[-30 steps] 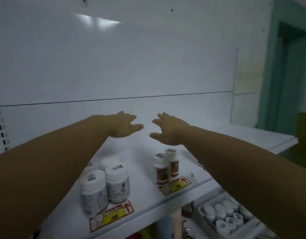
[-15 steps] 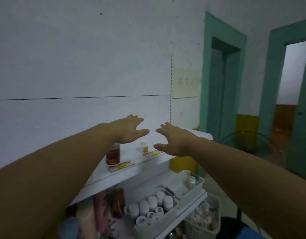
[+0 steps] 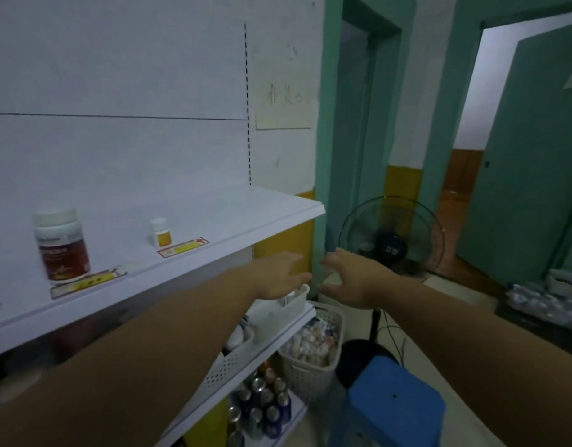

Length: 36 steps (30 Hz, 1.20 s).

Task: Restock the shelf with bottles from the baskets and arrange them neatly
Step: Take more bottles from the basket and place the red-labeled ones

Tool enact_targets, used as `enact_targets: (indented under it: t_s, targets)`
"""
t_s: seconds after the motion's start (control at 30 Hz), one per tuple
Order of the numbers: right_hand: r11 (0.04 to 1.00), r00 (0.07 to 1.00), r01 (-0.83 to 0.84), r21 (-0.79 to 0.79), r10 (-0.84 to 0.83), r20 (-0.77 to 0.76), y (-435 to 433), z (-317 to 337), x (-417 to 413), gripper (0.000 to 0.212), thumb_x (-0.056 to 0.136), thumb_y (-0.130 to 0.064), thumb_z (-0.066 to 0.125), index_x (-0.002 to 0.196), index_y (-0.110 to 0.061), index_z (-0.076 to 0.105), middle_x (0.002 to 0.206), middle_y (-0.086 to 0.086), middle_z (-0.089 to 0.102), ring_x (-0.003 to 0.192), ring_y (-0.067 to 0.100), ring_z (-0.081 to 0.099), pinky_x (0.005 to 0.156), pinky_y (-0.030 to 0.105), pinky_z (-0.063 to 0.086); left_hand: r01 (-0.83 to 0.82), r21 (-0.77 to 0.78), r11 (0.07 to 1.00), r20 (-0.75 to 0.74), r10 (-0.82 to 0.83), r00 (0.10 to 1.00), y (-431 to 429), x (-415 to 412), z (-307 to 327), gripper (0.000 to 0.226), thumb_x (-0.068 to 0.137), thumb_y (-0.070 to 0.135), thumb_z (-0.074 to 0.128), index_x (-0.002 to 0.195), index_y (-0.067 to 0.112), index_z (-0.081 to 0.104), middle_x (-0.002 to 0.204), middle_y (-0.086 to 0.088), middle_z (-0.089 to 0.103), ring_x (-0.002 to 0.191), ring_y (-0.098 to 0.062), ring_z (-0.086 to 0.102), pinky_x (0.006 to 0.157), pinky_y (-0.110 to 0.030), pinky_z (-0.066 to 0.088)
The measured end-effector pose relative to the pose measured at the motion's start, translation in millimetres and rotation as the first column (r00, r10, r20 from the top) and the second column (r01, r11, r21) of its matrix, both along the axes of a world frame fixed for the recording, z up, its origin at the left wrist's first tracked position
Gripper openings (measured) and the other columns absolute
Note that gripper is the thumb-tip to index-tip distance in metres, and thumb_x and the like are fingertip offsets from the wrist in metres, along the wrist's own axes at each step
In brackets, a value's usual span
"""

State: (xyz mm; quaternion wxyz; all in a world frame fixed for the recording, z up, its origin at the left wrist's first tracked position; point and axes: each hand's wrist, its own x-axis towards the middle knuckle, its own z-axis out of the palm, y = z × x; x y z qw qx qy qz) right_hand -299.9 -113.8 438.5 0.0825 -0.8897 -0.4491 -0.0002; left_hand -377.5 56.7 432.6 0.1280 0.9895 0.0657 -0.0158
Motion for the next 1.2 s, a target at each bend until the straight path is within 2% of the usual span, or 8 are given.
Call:
enact_targets:
  t_s: [0.17,0.27,0.4,0.5,0.63,0.87,1.0,1.2]
  targets:
    - [0.998,0.998,-0.056,-0.042,0.055,-0.022,30.8,-42.2,44.6,0.055,0.091,-0.049,0.046,0.138,-0.019,0.041,0.142,0.005,0.043,0.129,0.022,0.038,0.103,0.035,0.035,-0.026,-0.132,0.991,0.009,0.027,1.000,31.6,35.5,-44.7,0.061,0.092,0.053,0.039,0.142,0.020,0.034,0.151,-0.005,0.035,0.132,-0.022,0.041,0.100,-0.030,0.033]
    - [0.994,0.996,-0.062,-0.091,0.055,-0.073,60.6,-72.9,75.6,0.050,0.095,-0.041,0.043,0.140,-0.020,0.038,0.141,0.008,0.041,0.127,0.027,0.042,0.102,0.037,0.038,-0.111,-0.165,0.980,-0.002,0.112,0.994,74.6,52.6,-75.5,0.062,0.093,0.053,0.037,0.146,0.022,0.026,0.156,-0.001,0.024,0.139,-0.019,0.031,0.108,-0.031,0.027]
    - [0.989,0.992,-0.063,-0.131,0.047,-0.120,99.5,-111.4,109.5,0.045,0.096,-0.034,0.043,0.138,-0.019,0.041,0.143,0.007,0.044,0.125,0.024,0.044,0.102,0.033,0.037,-0.254,-0.272,0.928,-0.089,0.239,0.967,126.6,58.1,-122.2,0.064,0.094,0.051,0.038,0.148,0.022,0.020,0.159,0.002,0.017,0.144,-0.015,0.020,0.118,-0.034,0.017]
    - [0.987,0.982,-0.071,-0.145,0.044,-0.182,128.1,-132.8,128.5,0.043,0.095,-0.032,0.045,0.136,-0.018,0.043,0.141,0.008,0.047,0.122,0.026,0.048,0.099,0.034,0.040,-0.334,-0.343,0.878,-0.132,0.307,0.942,160.0,60.4,-145.1,0.059,0.095,0.045,0.040,0.146,0.019,0.025,0.156,0.001,0.025,0.140,-0.015,0.030,0.117,-0.035,0.022]
    - [0.978,0.968,-0.130,-0.161,0.089,-0.236,157.9,-156.5,153.0,0.047,0.095,-0.032,0.046,0.139,-0.017,0.039,0.144,0.009,0.044,0.126,0.026,0.046,0.101,0.036,0.039,-0.429,-0.383,0.818,-0.177,0.391,0.903,182.3,66.3,-168.3,0.056,0.095,0.042,0.045,0.144,0.020,0.030,0.150,-0.002,0.036,0.133,-0.018,0.040,0.111,-0.030,0.029]
    - [0.936,0.946,-0.281,-0.213,0.233,-0.224,198.7,-184.8,211.9,0.051,0.095,-0.029,0.047,0.142,-0.014,0.035,0.148,0.009,0.039,0.132,0.027,0.040,0.106,0.035,0.031,-0.532,-0.326,0.781,-0.209,0.490,0.846,182.5,84.9,-203.1,0.055,0.095,0.043,0.043,0.144,0.022,0.030,0.152,0.000,0.033,0.136,-0.016,0.036,0.111,-0.028,0.025]
    - [0.892,0.930,-0.349,-0.286,0.294,-0.218,216.6,-203.8,257.6,0.058,0.091,-0.016,0.052,0.144,-0.012,0.029,0.150,0.011,0.034,0.137,0.029,0.034,0.107,0.043,0.037,-0.584,-0.315,0.748,-0.226,0.539,0.812,166.7,106.8,-212.3,0.056,0.096,0.042,0.042,0.145,0.021,0.027,0.152,-0.003,0.031,0.136,-0.019,0.035,0.112,-0.031,0.029]
    - [0.805,0.892,-0.430,-0.409,0.449,-0.054,232.6,-250.6,303.2,0.059,0.086,-0.016,0.054,0.141,-0.013,0.031,0.148,0.014,0.034,0.139,0.034,0.026,0.111,0.045,0.027,-0.601,-0.162,0.783,-0.242,0.558,0.793,141.4,166.5,-224.4,0.058,0.098,0.045,0.032,0.149,0.021,0.017,0.160,0.000,0.010,0.147,-0.012,0.006,0.118,-0.030,0.007]
